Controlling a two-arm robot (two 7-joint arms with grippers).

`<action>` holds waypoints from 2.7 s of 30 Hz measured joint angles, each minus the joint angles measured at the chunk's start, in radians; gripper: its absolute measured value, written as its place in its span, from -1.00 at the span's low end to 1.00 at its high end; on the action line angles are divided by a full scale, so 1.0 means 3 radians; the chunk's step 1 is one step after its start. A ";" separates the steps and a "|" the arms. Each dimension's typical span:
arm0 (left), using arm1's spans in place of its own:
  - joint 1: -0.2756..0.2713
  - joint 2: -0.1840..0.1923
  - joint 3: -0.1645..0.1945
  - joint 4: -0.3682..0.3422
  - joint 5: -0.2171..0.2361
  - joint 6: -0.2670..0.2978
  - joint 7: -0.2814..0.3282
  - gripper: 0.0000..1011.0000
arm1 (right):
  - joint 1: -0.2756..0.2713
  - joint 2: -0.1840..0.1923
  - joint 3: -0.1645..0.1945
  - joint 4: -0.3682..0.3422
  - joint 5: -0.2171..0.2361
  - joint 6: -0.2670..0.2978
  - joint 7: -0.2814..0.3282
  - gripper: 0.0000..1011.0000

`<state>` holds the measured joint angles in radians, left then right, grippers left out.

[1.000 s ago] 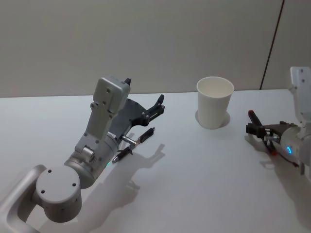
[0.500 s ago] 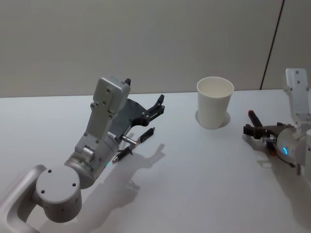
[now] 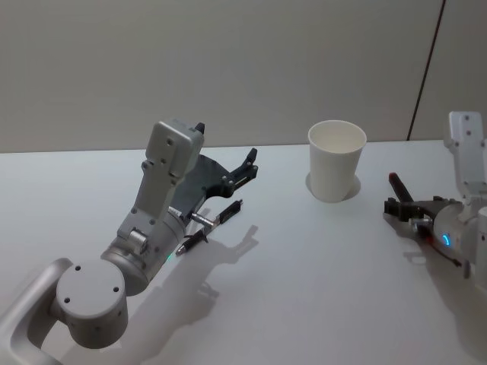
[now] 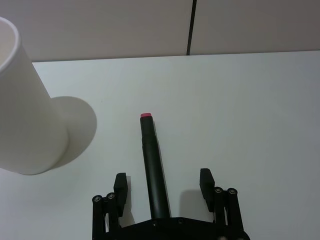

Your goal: Place the pen into the pen holder.

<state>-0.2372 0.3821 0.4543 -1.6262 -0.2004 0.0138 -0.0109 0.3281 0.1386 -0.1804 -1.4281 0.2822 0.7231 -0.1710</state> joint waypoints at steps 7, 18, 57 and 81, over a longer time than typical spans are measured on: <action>0.0000 0.0000 0.0000 0.0000 0.0000 0.0000 0.0000 0.98 | -0.0006 -0.0004 0.0003 -0.0002 0.0004 -0.0004 -0.0009 0.49; 0.0000 0.0000 0.0000 0.0000 0.0000 0.0000 0.0000 0.98 | -0.0013 -0.0008 0.0008 -0.0002 0.0007 -0.0008 -0.0022 -0.19; 0.0000 0.0000 0.0000 0.0000 0.0000 0.0000 0.0000 0.98 | -0.0097 0.0023 -0.0011 -0.0108 -0.0277 -0.0552 0.0093 -0.65; 0.0000 0.0000 0.0000 0.0000 0.0000 0.0000 0.0000 0.98 | -0.0147 0.0091 0.0001 -0.0415 -0.0656 -0.1531 0.0327 -0.65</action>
<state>-0.2372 0.3821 0.4542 -1.6262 -0.2004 0.0138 -0.0109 0.2839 0.1659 -0.1802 -1.5524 0.0854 0.2637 -0.0729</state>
